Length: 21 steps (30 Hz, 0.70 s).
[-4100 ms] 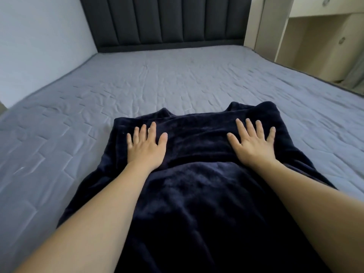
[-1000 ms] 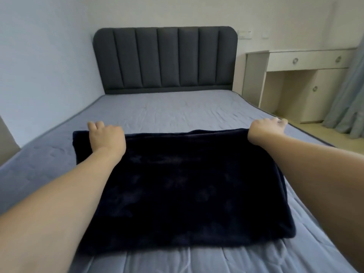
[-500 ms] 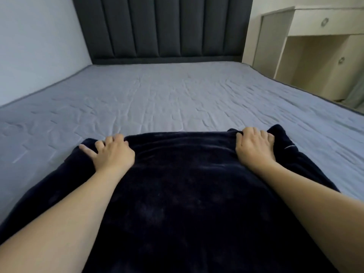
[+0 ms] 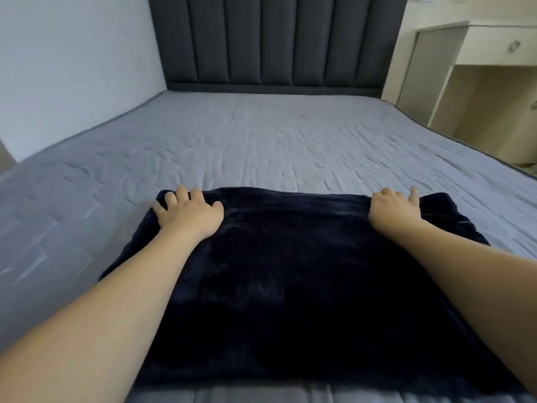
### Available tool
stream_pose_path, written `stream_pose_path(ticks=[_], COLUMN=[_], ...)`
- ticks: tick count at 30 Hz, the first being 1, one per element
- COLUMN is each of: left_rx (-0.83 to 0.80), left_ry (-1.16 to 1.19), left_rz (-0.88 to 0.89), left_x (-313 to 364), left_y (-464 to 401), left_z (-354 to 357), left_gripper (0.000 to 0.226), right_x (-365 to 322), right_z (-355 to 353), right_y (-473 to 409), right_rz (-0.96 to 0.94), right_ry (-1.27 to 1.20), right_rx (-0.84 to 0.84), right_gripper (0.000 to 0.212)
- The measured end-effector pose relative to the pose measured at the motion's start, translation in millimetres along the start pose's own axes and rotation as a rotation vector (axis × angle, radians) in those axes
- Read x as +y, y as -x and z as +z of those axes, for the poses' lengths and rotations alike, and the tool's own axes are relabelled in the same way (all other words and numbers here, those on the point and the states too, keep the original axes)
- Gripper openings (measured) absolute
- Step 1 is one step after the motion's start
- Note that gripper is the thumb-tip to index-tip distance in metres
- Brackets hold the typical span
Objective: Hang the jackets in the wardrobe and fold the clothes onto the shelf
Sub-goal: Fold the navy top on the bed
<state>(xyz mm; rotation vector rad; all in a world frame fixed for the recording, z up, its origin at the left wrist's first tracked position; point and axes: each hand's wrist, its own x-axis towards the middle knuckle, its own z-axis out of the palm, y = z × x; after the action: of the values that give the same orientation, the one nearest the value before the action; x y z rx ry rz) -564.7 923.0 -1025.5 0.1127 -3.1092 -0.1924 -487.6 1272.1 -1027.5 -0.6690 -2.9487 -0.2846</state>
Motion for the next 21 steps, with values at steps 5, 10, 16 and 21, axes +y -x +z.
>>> stream_pose_path(ticks=[5, 10, 16, 21], left_rx=[-0.409, -0.958, -1.048, -0.945], left_ry=[0.709, 1.397, 1.456, 1.3], left_rz=[-0.177, -0.144, -0.245, -0.318], left_x=[-98, -136, -148, -167], left_y=[46, 90, 77, 68], left_z=[-37, 2, 16, -24], left_gripper=[0.066, 0.049, 0.05, 0.022], right_x=[-123, -247, -302, -340], right_z=[-58, -67, -83, -134], right_y=[-5, 5, 4, 22], right_rz=[-0.392, -0.426, -0.269, -0.25], right_ry=[-0.521, -0.535, -0.534, -0.686], right_rx=[-0.148, -0.493, -0.85, -0.676], right_gripper=[0.057, 0.125, 0.062, 0.05])
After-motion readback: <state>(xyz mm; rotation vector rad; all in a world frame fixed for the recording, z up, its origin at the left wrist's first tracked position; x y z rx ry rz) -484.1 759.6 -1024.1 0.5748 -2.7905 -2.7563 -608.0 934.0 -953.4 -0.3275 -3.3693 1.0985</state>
